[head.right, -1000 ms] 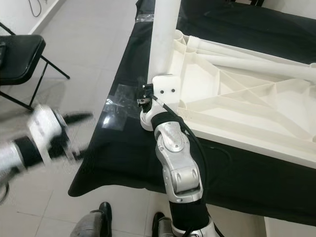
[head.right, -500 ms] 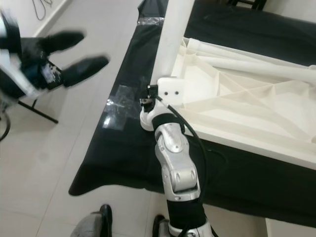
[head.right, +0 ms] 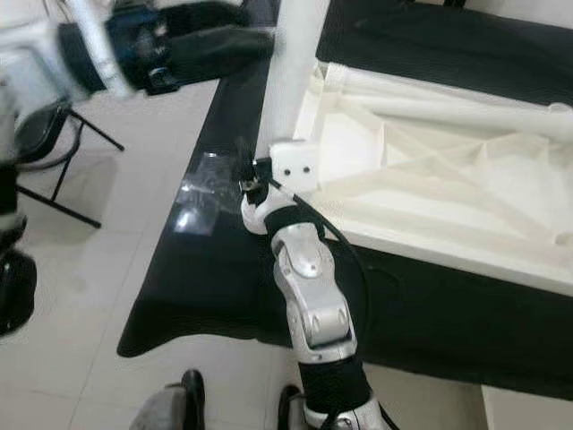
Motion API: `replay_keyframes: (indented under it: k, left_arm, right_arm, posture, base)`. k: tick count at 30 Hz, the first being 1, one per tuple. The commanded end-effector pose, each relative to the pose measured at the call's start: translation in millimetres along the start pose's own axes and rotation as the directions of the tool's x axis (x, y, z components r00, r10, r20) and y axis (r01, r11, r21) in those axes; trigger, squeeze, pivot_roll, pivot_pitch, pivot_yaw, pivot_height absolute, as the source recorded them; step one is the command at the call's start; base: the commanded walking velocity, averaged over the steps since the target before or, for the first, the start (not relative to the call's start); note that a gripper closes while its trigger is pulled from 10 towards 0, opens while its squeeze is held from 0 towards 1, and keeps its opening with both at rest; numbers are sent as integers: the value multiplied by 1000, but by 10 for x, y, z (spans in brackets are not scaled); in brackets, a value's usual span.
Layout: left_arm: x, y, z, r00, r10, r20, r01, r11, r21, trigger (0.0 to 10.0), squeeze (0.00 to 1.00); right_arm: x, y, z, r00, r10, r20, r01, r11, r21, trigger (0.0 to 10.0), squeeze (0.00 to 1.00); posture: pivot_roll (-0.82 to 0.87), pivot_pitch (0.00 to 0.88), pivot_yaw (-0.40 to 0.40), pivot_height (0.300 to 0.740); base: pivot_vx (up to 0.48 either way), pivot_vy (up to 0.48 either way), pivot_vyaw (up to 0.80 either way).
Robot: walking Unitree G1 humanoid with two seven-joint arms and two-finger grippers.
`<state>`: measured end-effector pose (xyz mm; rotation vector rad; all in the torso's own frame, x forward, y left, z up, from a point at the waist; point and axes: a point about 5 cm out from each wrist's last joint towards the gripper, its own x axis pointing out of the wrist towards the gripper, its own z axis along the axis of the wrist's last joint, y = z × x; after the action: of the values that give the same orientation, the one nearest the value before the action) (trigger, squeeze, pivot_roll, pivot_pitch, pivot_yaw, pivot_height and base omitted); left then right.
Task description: Building children table
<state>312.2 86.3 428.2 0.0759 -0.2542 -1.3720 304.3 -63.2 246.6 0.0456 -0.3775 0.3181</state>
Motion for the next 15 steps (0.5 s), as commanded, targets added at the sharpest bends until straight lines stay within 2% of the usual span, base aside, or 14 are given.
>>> replay_keyframes:
  k: [1, 6, 14, 15]
  left_arm:
    - [102, 7, 17, 997, -41, -59, 43, 999, 29, 10000, 0]
    - [143, -15, 56, 991, -80, -103, 87, 994, 60, 10000, 0]
    - [145, -11, 41, 988, -79, -133, 91, 992, 82, 10000, 0]
    - [149, 4, 40, 988, -62, -139, 77, 992, 100, 4275, 0]
  right_arm:
    - [-18, 266, -157, 987, 150, -64, -151, 989, -9, 10000, 0]
    - [-26, 367, -183, 972, 226, -73, -229, 973, -38, 10000, 0]
    - [-18, 404, -183, 964, 256, -68, -260, 964, -50, 10000, 0]
    - [-9, 411, -176, 961, 269, -63, -272, 960, -60, 10000, 0]
  posture:
    - [87, 278, 9, 740]
    - [92, 267, 7, 740]
    - [89, 257, 2, 740]
    - [90, 259, -1, 740]
  base:
    - [0, 0, 0]
    - [0, 0, 0]
    - [0, 0, 0]
    - [0, 0, 0]
